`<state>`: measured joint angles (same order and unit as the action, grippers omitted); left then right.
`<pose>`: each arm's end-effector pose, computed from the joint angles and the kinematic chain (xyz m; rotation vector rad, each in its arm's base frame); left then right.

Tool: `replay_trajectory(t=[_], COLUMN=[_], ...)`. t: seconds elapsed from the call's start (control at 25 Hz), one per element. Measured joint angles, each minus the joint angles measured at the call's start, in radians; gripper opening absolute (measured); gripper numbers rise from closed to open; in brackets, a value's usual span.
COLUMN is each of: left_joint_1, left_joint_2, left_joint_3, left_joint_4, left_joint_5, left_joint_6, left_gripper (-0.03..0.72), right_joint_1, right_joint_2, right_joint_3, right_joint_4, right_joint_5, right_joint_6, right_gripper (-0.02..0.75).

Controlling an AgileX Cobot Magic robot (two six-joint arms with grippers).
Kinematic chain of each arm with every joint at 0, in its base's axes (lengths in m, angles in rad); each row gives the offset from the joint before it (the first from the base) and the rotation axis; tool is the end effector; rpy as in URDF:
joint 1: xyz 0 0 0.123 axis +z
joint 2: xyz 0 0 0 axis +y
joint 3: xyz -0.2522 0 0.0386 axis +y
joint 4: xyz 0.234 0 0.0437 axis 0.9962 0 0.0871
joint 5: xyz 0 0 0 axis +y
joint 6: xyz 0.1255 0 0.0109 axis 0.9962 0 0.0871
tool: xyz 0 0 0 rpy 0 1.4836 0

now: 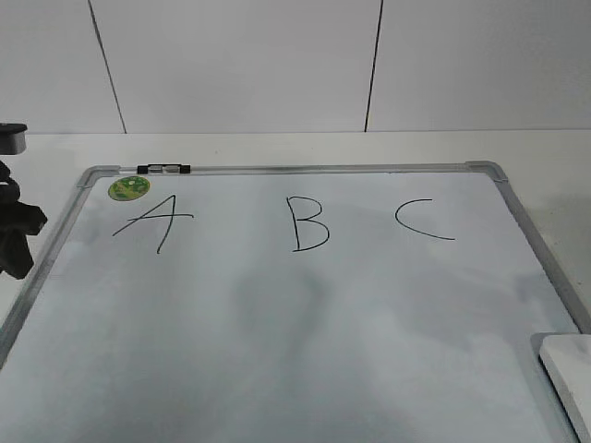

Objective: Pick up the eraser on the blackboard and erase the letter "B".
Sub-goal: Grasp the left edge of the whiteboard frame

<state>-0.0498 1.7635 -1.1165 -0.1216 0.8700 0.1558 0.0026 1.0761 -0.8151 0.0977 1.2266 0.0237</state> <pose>0.3163 -0.0275 0.1328 0.1999 2.9861 -0.1361 0.1729 0.0120 0.2215 0.0686 2.9684 0.1441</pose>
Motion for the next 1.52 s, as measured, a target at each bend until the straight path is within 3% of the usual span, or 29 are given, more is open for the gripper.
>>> replay_trajectory(t=[1.0,1.08,1.24,1.52], left_joint_1=[0.000,0.000,0.002,0.004], left_joint_2=[0.114,0.115,0.115,0.115], left_joint_3=[-0.009,-0.011,-0.011,-0.011], left_joint_4=[-0.003,-0.003,-0.016,-0.028], left_joint_5=[-0.030,-0.026,-0.022,-0.019], left_joint_6=[0.012,0.012,0.002,-0.008], left_gripper=[0.206,0.179,0.042,0.028], right_joint_1=[0.000,0.000,0.000,0.000], right_joint_2=[0.000,0.000,0.000,0.003], right_joint_3=[0.000,0.000,0.000,0.000], right_joint_4=[0.002,0.002,0.002,0.015], right_joint_5=[0.000,0.000,0.000,0.000], right_joint_6=[0.002,0.002,0.002,0.004], right_gripper=[0.582,0.582,0.582,0.582])
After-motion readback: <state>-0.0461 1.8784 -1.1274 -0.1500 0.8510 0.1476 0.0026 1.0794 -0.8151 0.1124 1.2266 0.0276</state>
